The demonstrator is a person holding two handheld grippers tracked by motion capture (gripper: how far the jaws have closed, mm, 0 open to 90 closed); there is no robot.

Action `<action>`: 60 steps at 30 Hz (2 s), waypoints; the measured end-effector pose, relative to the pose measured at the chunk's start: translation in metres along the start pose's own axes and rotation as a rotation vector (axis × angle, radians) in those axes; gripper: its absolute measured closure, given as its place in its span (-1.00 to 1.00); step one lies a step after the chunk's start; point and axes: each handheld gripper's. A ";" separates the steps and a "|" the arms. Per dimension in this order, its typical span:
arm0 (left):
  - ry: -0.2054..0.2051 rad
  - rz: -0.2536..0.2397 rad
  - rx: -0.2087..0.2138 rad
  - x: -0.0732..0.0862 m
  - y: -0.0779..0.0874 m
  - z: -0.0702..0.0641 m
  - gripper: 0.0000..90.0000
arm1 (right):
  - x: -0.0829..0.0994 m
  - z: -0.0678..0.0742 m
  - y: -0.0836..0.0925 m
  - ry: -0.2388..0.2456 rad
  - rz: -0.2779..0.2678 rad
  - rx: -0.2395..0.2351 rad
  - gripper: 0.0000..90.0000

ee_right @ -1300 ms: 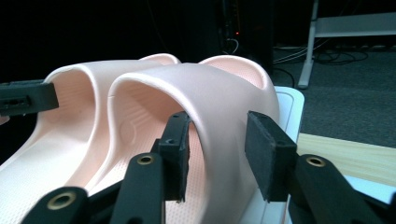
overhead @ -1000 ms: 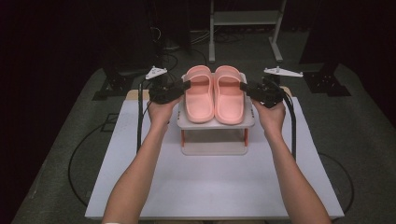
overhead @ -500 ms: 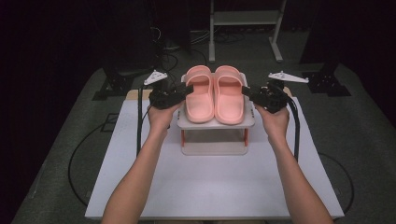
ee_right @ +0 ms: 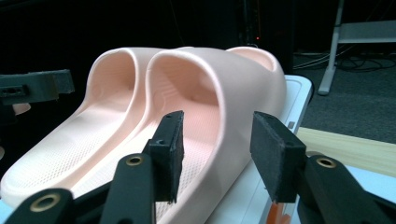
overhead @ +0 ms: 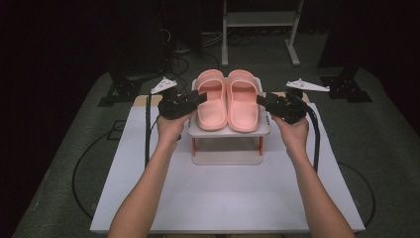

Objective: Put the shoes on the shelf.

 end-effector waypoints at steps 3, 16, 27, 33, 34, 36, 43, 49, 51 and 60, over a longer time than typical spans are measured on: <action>-0.003 -0.003 0.009 0.002 0.002 -0.001 0.19 | 0.003 0.000 0.002 0.002 -0.002 -0.010 0.17; -0.017 -0.010 0.029 0.009 0.014 -0.002 0.12 | 0.010 0.001 0.013 -0.001 -0.008 -0.061 0.14; -0.035 -0.008 0.080 0.016 0.021 -0.010 0.06 | 0.015 0.008 0.018 0.027 0.004 -0.090 0.11; -0.038 -0.010 0.112 0.019 0.026 -0.015 0.00 | 0.022 0.010 0.022 0.027 0.004 -0.102 0.09; -0.048 -0.003 0.113 0.019 0.027 -0.019 -0.01 | 0.023 0.010 0.023 0.024 0.004 -0.106 0.08; -0.053 -0.002 0.119 0.019 0.028 -0.020 -0.01 | 0.024 0.010 0.024 0.026 0.005 -0.108 0.08; -0.079 -0.004 0.121 0.022 0.033 -0.028 -0.06 | 0.029 0.014 0.028 0.045 0.007 -0.119 0.00; -0.085 -0.013 0.114 0.026 0.040 -0.034 -0.07 | 0.031 0.018 0.032 0.057 0.016 -0.142 -0.08; -0.093 -0.017 0.119 0.029 0.042 -0.036 -0.07 | 0.031 0.020 0.035 0.078 0.011 -0.140 -0.10; -0.124 0.003 0.146 0.041 0.045 -0.046 -0.09 | 0.040 0.024 0.041 0.096 0.016 -0.158 -0.14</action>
Point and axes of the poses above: each handheld gripper's, and its own axes: y roughly backward along the jaws, x roughly out of its underside, z roughly to its left, and after that the axes turned 9 degrees about z, right-handed
